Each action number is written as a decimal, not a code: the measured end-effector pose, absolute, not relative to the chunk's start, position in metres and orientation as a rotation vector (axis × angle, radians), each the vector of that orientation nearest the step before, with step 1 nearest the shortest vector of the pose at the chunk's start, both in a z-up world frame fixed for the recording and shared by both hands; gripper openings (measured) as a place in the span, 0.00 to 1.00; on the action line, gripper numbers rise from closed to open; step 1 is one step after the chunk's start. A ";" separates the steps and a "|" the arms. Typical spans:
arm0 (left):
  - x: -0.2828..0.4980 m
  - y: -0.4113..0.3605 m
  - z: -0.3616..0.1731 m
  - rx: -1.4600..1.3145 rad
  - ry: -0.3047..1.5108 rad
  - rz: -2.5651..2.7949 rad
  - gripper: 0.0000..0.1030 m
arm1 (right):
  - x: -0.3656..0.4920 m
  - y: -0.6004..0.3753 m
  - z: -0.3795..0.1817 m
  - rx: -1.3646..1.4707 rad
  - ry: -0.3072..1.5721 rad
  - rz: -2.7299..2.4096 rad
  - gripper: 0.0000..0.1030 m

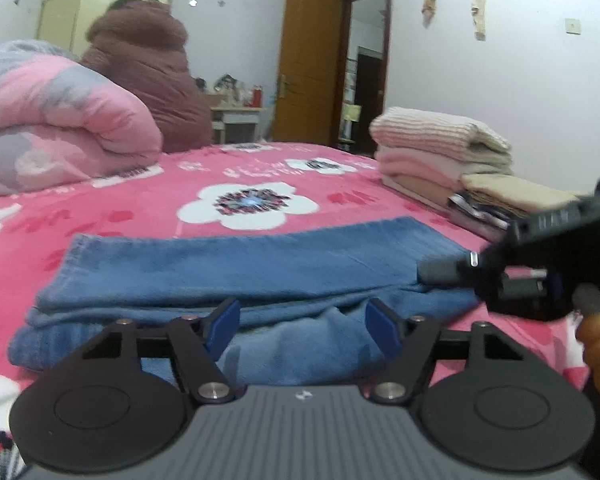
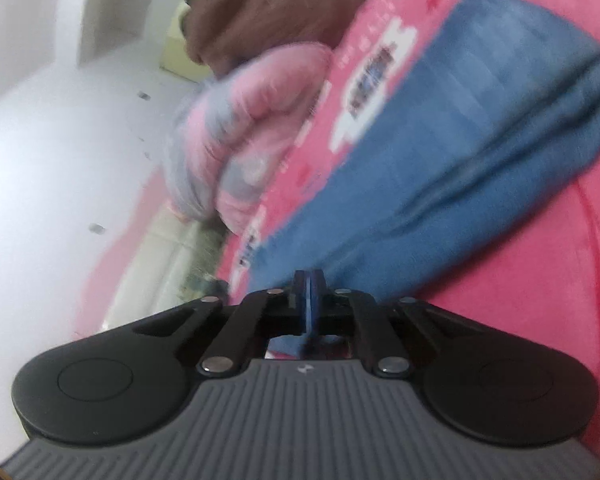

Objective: Fold clothes
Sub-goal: 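Grasp the folded jeans edge with the right gripper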

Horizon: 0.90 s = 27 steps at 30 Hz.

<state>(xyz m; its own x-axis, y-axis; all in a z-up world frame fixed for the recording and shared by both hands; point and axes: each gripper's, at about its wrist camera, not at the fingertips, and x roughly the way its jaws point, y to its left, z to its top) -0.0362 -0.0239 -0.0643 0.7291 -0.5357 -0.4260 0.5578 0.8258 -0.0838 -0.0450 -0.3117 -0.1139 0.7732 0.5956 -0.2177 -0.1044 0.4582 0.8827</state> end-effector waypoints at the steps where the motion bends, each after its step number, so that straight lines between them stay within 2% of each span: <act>1: -0.035 -0.026 -0.066 0.056 0.463 -0.615 0.62 | -0.046 -0.315 -0.109 1.000 0.539 0.461 0.00; 4: -0.033 -0.036 -0.069 0.108 0.477 -0.637 0.59 | -0.044 -0.319 -0.103 0.970 0.531 0.444 0.00; 12: -0.041 -0.065 -0.087 0.320 0.470 -0.681 0.60 | -0.057 -0.330 -0.125 1.059 0.632 0.432 0.06; 16: -0.047 -0.080 -0.095 0.458 0.428 -0.658 0.60 | -0.052 -0.326 -0.133 1.070 0.676 0.414 0.25; 17: -0.049 -0.084 -0.096 0.494 0.412 -0.653 0.59 | -0.049 -0.325 -0.135 1.073 0.684 0.412 0.25; 21: -0.050 -0.088 -0.093 0.533 0.398 -0.668 0.57 | -0.043 -0.321 -0.139 1.098 0.672 0.397 0.23; 22: -0.048 -0.086 -0.091 0.517 0.408 -0.676 0.57 | -0.043 -0.321 -0.138 1.099 0.657 0.400 0.18; 23: -0.045 -0.083 -0.089 0.496 0.420 -0.683 0.57 | -0.044 -0.322 -0.136 1.100 0.642 0.402 0.07; 27: -0.033 -0.061 -0.076 0.341 0.490 -0.745 0.57 | -0.044 -0.325 -0.127 1.098 0.575 0.416 0.00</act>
